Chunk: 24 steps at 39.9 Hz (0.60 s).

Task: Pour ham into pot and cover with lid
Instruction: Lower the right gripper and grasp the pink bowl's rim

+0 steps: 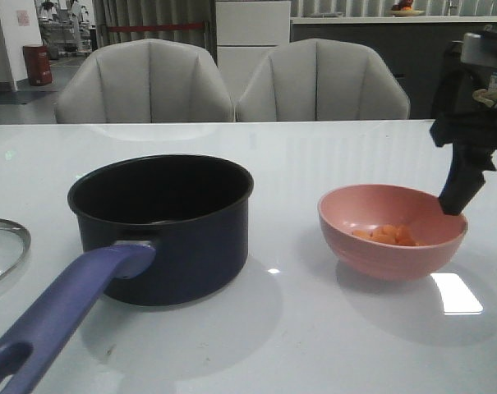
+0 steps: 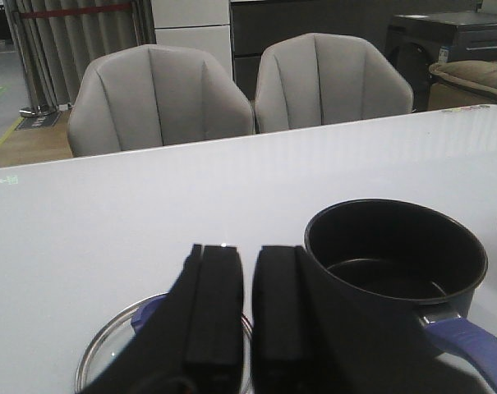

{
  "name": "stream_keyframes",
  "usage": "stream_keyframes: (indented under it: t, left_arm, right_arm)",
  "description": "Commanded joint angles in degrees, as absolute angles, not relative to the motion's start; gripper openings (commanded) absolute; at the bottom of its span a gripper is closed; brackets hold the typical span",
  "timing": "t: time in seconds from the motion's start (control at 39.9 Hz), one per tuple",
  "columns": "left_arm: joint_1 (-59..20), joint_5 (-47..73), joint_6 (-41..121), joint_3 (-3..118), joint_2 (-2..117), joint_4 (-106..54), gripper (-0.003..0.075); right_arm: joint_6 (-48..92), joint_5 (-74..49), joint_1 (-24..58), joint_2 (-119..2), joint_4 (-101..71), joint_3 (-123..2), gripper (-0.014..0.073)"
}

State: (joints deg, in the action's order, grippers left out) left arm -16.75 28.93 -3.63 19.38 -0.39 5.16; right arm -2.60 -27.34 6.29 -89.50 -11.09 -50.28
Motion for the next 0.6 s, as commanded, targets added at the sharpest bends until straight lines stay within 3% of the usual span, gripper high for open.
stream_keyframes:
  t: [0.0,0.23,0.33,0.5,0.58]
  left_arm:
    - [-17.2,24.3,-3.7,20.7,-1.3,5.2,0.0125]
    - [-17.2,24.3,-3.7,20.7,-1.3,5.2,0.0124]
    - [-17.2,24.3,-3.7,20.7,-1.3,5.2,0.0124]
    - [-17.2,24.3,-3.7,20.7,-1.3,5.2,0.0124]
    - [-17.2,24.3,-3.7,20.7,-1.3,5.2,0.0124]
  right_arm:
    - [-2.3,-25.2,6.1,-90.6,-11.5,-53.5,0.0524]
    - [-2.3,-25.7,6.1,-97.0,-11.6,-57.1,0.0514]
    - [-2.3,-27.0,6.1,-98.9,-11.6,-58.4,0.0412]
    - [-2.3,-27.7,6.1,-100.3,-11.7,-59.6,0.0119]
    - [-2.3,-27.3,6.1,-100.3,-11.7,-59.6,0.0141]
